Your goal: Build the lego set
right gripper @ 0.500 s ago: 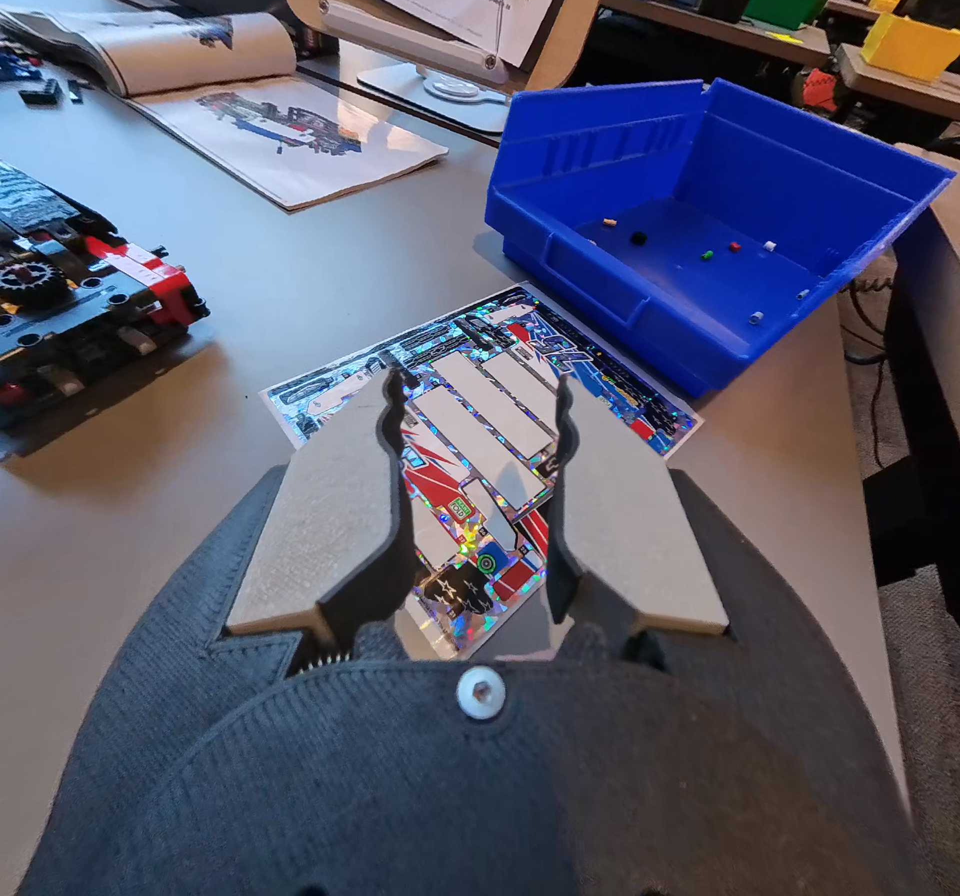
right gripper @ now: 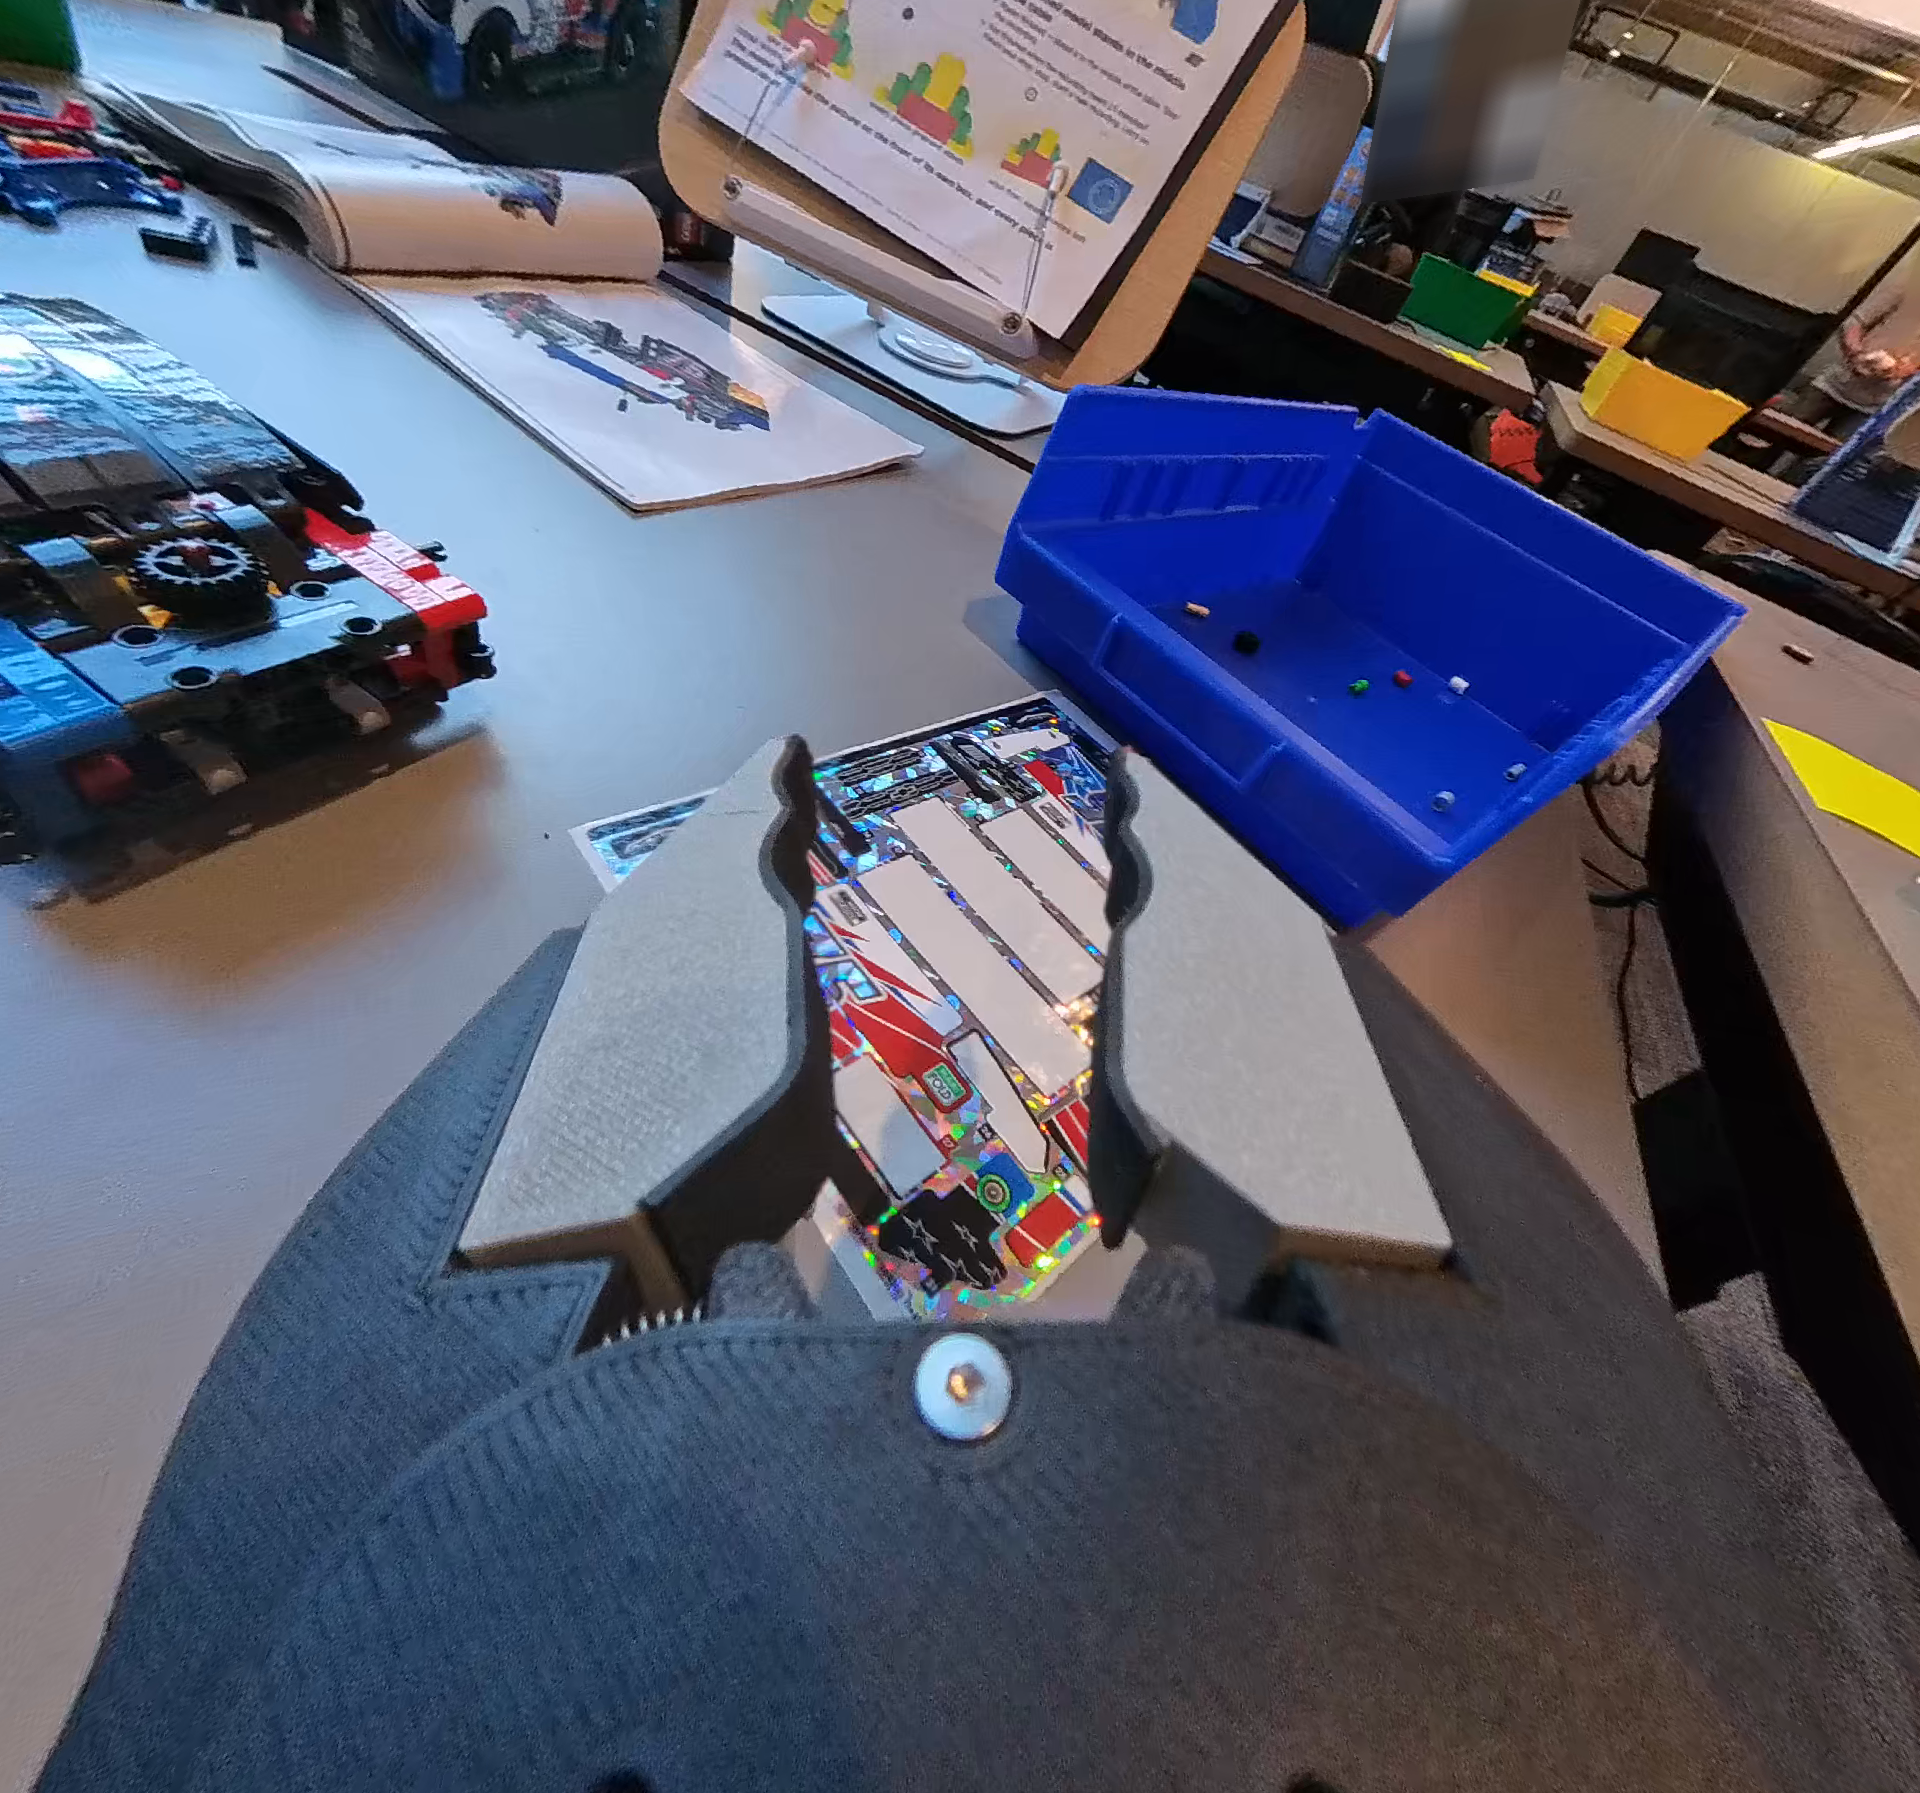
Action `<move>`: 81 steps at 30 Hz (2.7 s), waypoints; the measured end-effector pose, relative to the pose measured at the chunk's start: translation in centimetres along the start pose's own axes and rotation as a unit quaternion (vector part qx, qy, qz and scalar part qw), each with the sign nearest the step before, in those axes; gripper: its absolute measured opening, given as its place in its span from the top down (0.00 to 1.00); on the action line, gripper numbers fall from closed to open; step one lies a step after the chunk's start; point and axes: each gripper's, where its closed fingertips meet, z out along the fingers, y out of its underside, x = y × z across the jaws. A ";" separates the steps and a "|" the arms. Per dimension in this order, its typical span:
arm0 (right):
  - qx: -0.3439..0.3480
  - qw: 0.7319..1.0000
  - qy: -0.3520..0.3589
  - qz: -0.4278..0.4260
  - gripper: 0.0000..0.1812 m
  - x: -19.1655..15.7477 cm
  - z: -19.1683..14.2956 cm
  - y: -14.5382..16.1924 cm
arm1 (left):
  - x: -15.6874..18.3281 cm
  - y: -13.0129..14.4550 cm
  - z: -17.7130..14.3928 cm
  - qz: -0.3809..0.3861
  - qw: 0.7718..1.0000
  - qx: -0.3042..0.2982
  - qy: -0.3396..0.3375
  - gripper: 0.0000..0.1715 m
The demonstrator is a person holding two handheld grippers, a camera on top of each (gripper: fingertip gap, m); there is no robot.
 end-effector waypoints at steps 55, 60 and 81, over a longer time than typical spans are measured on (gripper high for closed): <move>0.093 0.919 -0.372 0.091 0.82 -13.7 10.3 -13.1 | 0.6 0.7 1.5 -0.037 0.997 -0.050 0.050 0.76; 0.098 0.925 -0.354 0.094 0.82 -12.9 11.0 -12.8 | 0.1 0.6 1.1 -0.034 0.998 -0.043 0.037 0.77; 0.105 0.936 -0.321 0.095 0.83 -10.9 10.3 -12.4 | -0.1 0.5 1.1 -0.034 0.998 -0.042 0.030 0.77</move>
